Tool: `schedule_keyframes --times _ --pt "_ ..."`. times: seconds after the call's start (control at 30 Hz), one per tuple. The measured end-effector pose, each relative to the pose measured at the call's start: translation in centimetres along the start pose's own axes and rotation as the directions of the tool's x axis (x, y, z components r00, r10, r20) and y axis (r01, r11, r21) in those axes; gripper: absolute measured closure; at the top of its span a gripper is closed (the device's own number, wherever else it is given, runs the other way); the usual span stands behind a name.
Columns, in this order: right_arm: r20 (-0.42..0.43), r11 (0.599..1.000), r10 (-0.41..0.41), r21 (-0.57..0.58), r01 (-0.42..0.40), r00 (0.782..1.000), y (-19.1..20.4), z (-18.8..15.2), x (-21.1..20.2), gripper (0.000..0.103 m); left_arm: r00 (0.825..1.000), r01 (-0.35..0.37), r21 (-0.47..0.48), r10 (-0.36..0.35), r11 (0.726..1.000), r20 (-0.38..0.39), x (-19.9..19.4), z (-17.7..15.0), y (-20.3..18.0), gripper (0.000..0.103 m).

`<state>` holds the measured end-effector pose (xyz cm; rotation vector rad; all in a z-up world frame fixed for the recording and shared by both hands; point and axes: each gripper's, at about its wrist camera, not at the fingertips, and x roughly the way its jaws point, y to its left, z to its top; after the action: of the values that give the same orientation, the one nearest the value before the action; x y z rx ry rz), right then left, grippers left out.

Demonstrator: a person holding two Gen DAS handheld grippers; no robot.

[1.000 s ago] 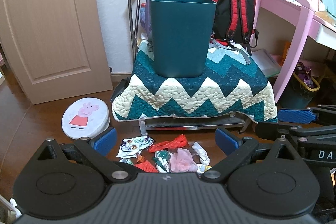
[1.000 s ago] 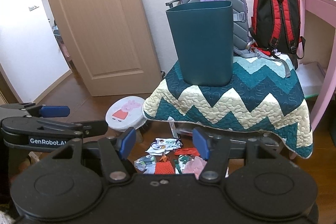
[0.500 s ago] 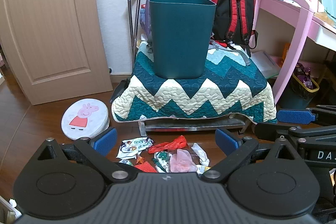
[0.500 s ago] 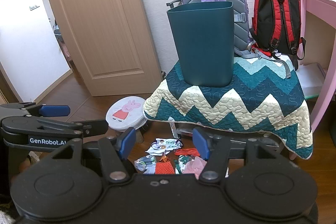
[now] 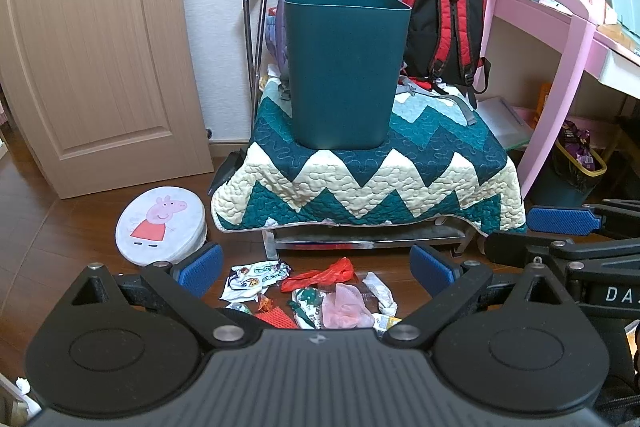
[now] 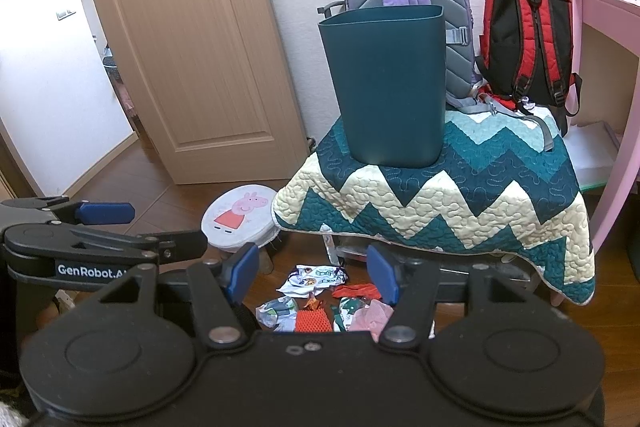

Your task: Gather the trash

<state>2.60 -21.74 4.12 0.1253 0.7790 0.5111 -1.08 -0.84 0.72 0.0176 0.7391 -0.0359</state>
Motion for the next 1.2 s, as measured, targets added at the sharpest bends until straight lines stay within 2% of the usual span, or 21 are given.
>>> schedule_keyframes --times 0.57,0.9,1.03,1.2 --pt "-0.009 1.0 -0.004 0.007 0.004 1.0 -0.1 0.1 -0.1 0.043 1.0 0.013 -0.002 -0.013 1.0 -0.012 0.0 -0.6 -0.6 0.003" --pt "-0.049 1.0 -0.007 0.017 0.008 0.999 -0.9 -0.2 1.6 0.043 0.998 0.034 -0.02 -0.035 0.999 -0.059 2.4 -0.4 0.4 0.003" --pt "-0.058 1.0 -0.014 -0.012 0.014 0.998 -1.6 0.3 3.2 0.043 0.996 0.037 -0.049 -0.04 0.998 -0.075 4.3 0.3 1.8 0.003" --pt "-0.085 0.999 -0.039 -0.035 0.036 0.996 -4.0 2.1 7.3 0.043 0.998 -0.036 -0.106 0.031 0.994 -0.047 8.0 2.3 5.8 0.003"
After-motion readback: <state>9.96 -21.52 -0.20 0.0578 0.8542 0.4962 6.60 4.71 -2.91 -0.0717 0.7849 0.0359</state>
